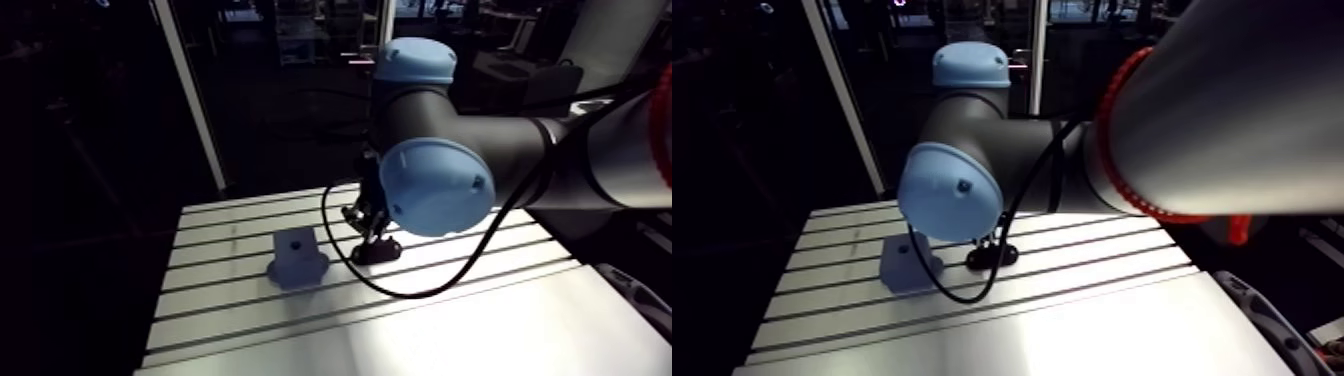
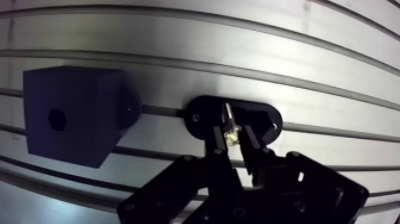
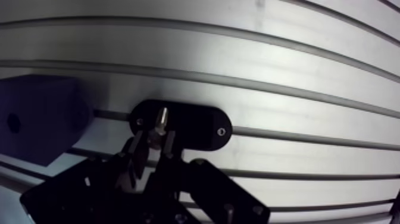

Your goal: Pick up the M10 bolt and insert it into the hex recess until seated.

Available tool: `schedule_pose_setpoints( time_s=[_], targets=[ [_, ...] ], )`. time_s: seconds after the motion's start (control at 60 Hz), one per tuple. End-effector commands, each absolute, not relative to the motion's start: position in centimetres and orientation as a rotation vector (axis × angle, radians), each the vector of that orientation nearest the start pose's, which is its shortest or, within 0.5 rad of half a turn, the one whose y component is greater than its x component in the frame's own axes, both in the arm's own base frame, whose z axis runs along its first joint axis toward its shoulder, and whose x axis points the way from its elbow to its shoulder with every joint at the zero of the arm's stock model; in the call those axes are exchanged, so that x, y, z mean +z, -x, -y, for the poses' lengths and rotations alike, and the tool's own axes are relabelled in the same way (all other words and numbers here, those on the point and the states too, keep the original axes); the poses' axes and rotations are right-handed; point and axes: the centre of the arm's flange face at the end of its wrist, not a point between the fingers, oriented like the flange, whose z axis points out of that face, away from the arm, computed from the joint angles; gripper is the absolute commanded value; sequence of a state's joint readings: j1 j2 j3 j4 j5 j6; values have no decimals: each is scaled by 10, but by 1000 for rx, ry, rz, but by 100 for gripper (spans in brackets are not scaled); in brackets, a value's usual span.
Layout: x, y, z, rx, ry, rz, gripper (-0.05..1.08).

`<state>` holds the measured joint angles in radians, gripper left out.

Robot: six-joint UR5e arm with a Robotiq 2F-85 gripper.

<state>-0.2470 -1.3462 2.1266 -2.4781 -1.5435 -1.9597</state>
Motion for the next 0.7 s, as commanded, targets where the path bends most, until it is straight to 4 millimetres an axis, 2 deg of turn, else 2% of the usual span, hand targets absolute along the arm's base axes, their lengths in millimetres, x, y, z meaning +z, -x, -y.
schedule_pose_setpoints(
  time_s=[0.017,0.217,0.367,0.4,0.517,0.617,0.65,0.7],
  targets=[
    [232,504,13,47,239,-3291,75],
    [253,508,13,48,243,-3300,75],
    [284,511,18,48,264,-3307,76],
    [301,513,23,34,279,-3288,76],
    [318,518,37,0,319,-3214,76],
    [338,522,51,-14,355,-3163,76],
    [353,524,55,-23,369,-3145,76],
    [358,525,58,-26,374,-3132,76]
  ],
)
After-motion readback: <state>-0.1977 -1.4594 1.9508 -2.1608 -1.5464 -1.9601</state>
